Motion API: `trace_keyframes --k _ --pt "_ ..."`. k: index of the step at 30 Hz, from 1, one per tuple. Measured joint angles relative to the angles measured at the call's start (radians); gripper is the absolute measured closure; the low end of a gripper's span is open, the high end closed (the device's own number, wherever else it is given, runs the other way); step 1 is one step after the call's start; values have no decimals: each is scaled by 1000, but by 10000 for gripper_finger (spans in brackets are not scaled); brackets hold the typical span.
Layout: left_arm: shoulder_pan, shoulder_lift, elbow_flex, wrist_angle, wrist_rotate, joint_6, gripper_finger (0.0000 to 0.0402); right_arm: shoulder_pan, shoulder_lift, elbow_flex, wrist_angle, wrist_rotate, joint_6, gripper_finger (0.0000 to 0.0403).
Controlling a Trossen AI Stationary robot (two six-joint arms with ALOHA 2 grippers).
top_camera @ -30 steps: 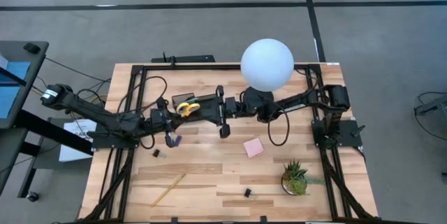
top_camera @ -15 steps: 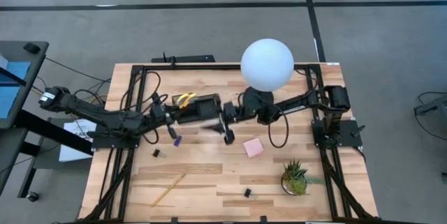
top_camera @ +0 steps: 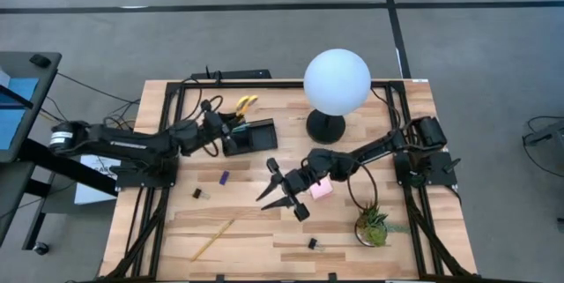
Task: Pick and place office supplies into organizer
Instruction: Put the yellow scissors into the black desk organizer
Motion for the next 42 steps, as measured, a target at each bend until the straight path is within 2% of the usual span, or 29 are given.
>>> trace_keyframes --k 3,9,15,24,27,33,42 --pt "39 93 0 68 0 -28 384 5 0 0 -26 2 1 290" --pt "72 259 0 72 0 -79 384 4 0 0 -84 3 16 290" --pt "79 354 1 72 -38 -158 384 4 0 0 -150 3 17 290" --pt "39 313 3 -36 -135 -140 384 1 0 0 -222 2 19 290" --pt "21 272 3 -129 -153 -155 384 1 0 0 -242 2 19 290" --pt "-40 201 4 -358 -268 -281 384 -9 0 0 -248 2 17 290" --pt "-59 197 3 -377 -282 -296 384 -24 0 0 -243 2 10 290"
